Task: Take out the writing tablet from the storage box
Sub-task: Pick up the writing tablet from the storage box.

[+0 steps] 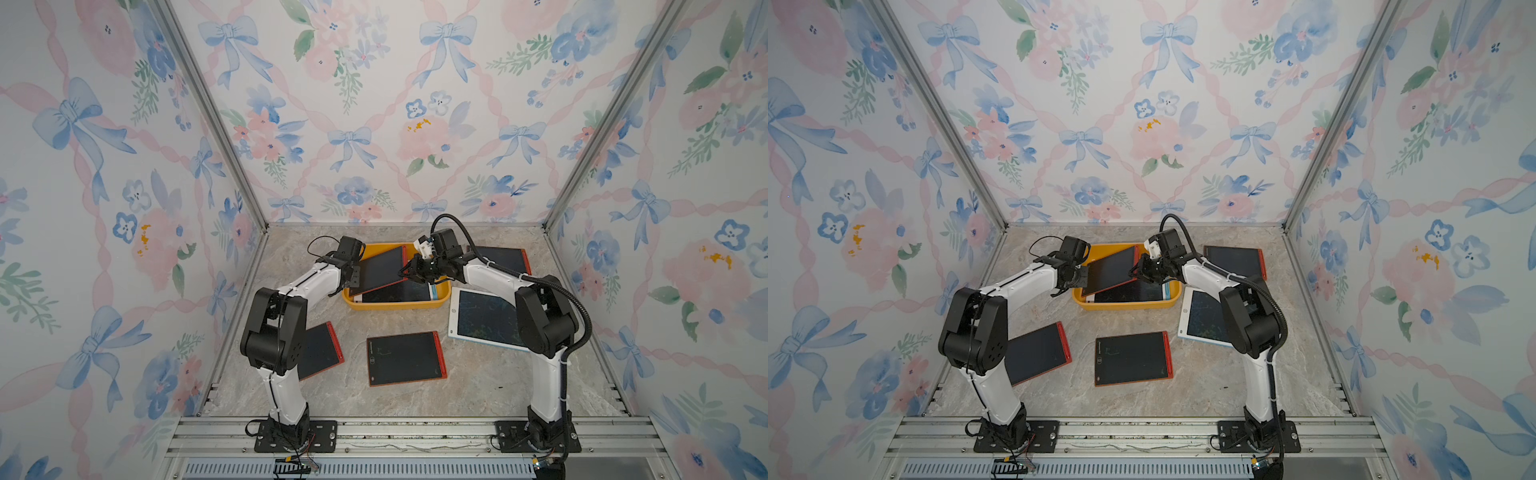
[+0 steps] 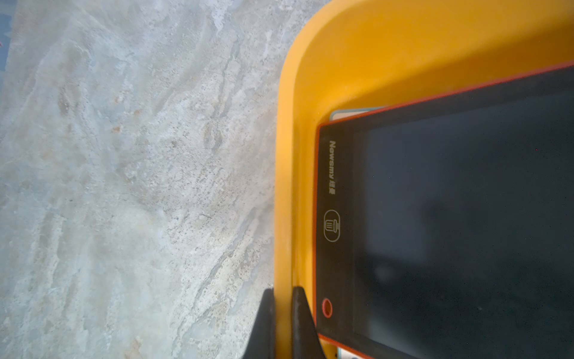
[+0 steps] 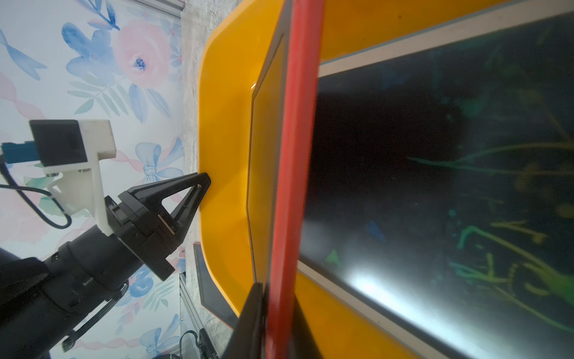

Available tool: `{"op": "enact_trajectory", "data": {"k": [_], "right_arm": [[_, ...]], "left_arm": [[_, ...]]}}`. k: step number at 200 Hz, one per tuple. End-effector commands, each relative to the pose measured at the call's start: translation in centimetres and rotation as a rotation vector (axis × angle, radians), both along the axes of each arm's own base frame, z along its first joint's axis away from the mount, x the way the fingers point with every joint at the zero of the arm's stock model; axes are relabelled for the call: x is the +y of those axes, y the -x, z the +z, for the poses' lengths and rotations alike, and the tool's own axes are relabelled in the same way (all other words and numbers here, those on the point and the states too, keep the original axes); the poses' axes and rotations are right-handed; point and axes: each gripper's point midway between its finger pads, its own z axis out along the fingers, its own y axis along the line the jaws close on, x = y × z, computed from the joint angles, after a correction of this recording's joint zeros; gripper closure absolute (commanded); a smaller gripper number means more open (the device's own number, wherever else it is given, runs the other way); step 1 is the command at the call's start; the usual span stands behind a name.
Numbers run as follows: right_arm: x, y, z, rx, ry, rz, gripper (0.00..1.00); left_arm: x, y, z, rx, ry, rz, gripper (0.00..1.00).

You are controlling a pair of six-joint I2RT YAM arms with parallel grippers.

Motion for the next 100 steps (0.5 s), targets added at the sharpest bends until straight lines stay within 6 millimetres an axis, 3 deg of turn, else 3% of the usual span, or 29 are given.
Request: {"op": "enact_trajectory", "data": {"k": [1,100], "right_arm": [[0.6,0.3,-1.7,0.022,0.035,0.013,0.9],[-0.8,-0.1,1.4,-0.013,0.017,-0.01,0.99]], "left_arm": [[0.1,-0.2,-0.1,0.003,-0.003,-0.001,1.0],[0.4,-0.3,0.0,-0.001,-0.009,0.002,1.0]]}}
